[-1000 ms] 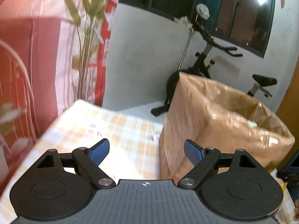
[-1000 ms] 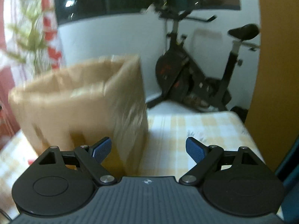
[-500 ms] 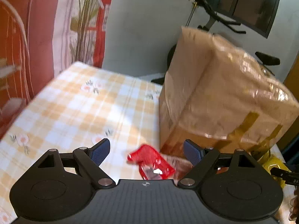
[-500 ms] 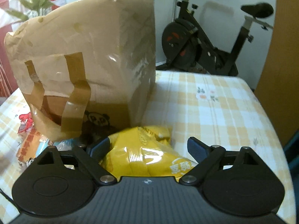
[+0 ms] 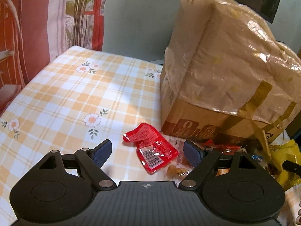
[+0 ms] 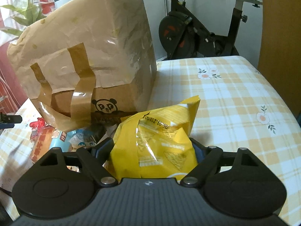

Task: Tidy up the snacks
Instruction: 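Grasp the red candy wrapper with the left tool while the right tool grasps the yellow chip bag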

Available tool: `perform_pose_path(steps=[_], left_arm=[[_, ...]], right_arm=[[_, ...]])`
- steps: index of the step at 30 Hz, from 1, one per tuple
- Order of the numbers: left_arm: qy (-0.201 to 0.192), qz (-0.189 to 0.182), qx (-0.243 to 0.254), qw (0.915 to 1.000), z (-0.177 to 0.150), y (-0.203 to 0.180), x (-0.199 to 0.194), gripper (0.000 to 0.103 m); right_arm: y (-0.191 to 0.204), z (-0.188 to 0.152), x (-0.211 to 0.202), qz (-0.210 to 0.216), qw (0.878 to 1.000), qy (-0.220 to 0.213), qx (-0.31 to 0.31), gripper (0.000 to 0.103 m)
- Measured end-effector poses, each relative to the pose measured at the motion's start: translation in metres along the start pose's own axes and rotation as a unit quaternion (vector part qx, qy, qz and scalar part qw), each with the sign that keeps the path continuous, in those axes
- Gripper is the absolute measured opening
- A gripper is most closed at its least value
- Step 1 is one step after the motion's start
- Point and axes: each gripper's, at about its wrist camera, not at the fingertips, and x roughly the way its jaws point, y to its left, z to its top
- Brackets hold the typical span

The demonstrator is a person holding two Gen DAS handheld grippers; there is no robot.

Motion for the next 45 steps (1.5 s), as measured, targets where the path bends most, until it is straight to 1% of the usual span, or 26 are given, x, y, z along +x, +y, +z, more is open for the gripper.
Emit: perform_pose_path(steps=[5, 7, 10, 12, 15, 18, 20, 21, 22, 23, 24, 25, 26, 28, 30, 35, 37, 45], left_arm=[[0.005, 0.007, -0.002, 1.0000, 0.000, 0.001, 0.011, 0.083], [0.002, 0.013, -0.009, 0.9999, 0.002, 0.001, 0.017, 0.081], [-0.003, 0.018, -0.025, 0.9995, 0.006, -0.001, 0.030, 0.081], [-0.005, 0.031, -0.027, 0.9992, 0.008, -0.005, 0.039, 0.081], [-0.002, 0.051, -0.014, 0.9986, 0.009, -0.012, 0.052, 0.081], [0.010, 0.073, 0.001, 0.9973, 0.006, -0.015, 0.062, 0.080], [0.002, 0.086, 0.017, 0.9961, 0.003, -0.016, 0.063, 0.079], [-0.001, 0.092, 0.026, 0.9954, 0.001, -0.017, 0.062, 0.074], [-0.002, 0.101, 0.033, 0.9944, 0.000, -0.018, 0.061, 0.065], [-0.005, 0.101, 0.035, 0.9943, 0.000, -0.017, 0.059, 0.060], [-0.006, 0.095, 0.031, 0.9949, 0.000, -0.014, 0.056, 0.051], [-0.006, 0.092, 0.026, 0.9954, 0.001, -0.011, 0.053, 0.049], [-0.005, 0.086, 0.019, 0.9961, 0.001, -0.007, 0.051, 0.048], [-0.004, 0.082, 0.017, 0.9965, 0.000, -0.004, 0.045, 0.043], [-0.007, 0.086, 0.020, 0.9961, -0.003, -0.002, 0.038, 0.041], [-0.017, 0.077, 0.016, 0.9967, -0.008, -0.001, 0.019, 0.036], [-0.020, 0.068, 0.014, 0.9974, -0.010, -0.002, 0.014, 0.026], [-0.018, 0.061, 0.017, 0.9978, -0.020, -0.004, 0.008, 0.026]], right_arm=[[0.001, -0.002, 0.000, 0.003, 1.000, -0.007, -0.002, 0.082], [0.001, -0.002, 0.000, 0.004, 1.000, -0.008, -0.001, 0.082], [0.000, -0.002, 0.001, 0.005, 1.000, -0.007, 0.002, 0.082], [0.000, -0.003, 0.001, 0.005, 1.000, -0.008, 0.002, 0.082], [0.000, -0.002, 0.001, 0.005, 1.000, -0.008, 0.002, 0.082], [-0.001, -0.002, 0.001, 0.006, 1.000, -0.007, 0.003, 0.082], [0.000, -0.002, 0.001, 0.005, 1.000, -0.006, 0.002, 0.082], [0.000, -0.002, 0.001, 0.005, 1.000, -0.006, 0.001, 0.082], [0.000, -0.002, 0.001, 0.004, 1.000, -0.006, 0.001, 0.082], [0.001, -0.002, 0.001, 0.004, 1.000, -0.007, 0.000, 0.082], [0.001, -0.002, 0.001, 0.003, 1.000, -0.007, -0.001, 0.082], [0.000, -0.002, 0.001, 0.003, 1.000, -0.007, -0.001, 0.082], [0.001, -0.002, 0.001, 0.003, 1.000, -0.007, 0.000, 0.082], [0.000, -0.003, 0.000, 0.003, 1.000, -0.008, 0.001, 0.082], [0.001, -0.003, 0.000, 0.003, 1.000, -0.009, 0.001, 0.082], [0.001, -0.003, 0.000, 0.003, 1.000, -0.009, 0.001, 0.082], [0.002, -0.003, 0.000, 0.003, 1.000, -0.009, 0.001, 0.082], [0.006, -0.004, -0.002, 0.008, 1.000, -0.010, -0.005, 0.082]])
